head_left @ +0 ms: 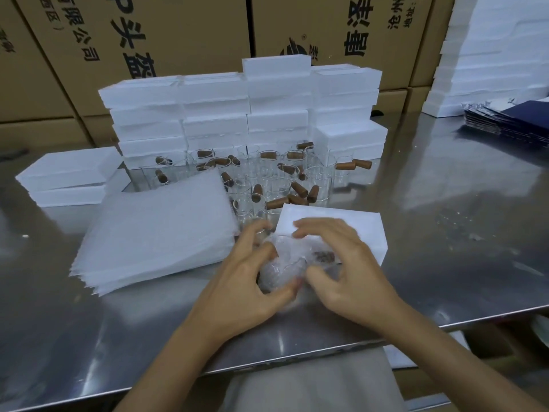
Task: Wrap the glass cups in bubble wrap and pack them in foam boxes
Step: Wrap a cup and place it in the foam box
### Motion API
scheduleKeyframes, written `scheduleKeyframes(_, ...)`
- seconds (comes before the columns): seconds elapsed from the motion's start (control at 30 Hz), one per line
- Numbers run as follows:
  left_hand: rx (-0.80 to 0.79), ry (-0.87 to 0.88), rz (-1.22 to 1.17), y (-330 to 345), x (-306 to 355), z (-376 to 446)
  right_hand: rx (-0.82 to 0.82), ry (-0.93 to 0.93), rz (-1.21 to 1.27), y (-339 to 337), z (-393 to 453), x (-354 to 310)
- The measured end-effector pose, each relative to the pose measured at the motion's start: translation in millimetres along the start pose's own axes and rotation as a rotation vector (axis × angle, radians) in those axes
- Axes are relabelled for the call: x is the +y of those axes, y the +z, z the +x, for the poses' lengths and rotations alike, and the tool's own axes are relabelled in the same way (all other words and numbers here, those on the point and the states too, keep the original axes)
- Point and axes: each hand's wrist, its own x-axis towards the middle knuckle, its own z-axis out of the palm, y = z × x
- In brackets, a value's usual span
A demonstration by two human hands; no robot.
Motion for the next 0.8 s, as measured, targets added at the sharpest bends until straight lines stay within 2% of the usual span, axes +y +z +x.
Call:
scheduleKeyframes(0.07,0.019,-0.026,0.064,4,0,2,0.178,0.093,-0.084,-9,-3,10)
scheduleKeyframes(0.13,0.079,-0.034,0.072,3,4,2,0.233,0.214,-0.244,-20,-2,24)
scheduleKeyframes(0.2,0.179,-0.023,0.031,-1,10,4,0.165,0.357,-0.319,-27,-1,39)
scheduleKeyframes(0.33,0.344,-0.040,-0.134,-12,27,28,0.021,0.507,-0.152,-29,-1,56)
scheduleKeyframes(0.43,0.243,-0.071,-0.145,-10,32,60,0.027,0.493,-0.121,-29,0,58)
scheduleKeyframes(0.53,-0.040,-0.073,-0.005,3,22,80,0.043,0.463,-0.100,-29,-1,59)
scheduleKeyframes(0.6,-0.161,-0.105,0.060,12,13,80,0.046,0.463,-0.112,-28,-3,63)
scheduleKeyframes(0.8,-0.113,-0.170,0.157,26,-2,66,0.045,0.442,-0.151,-26,-5,68)
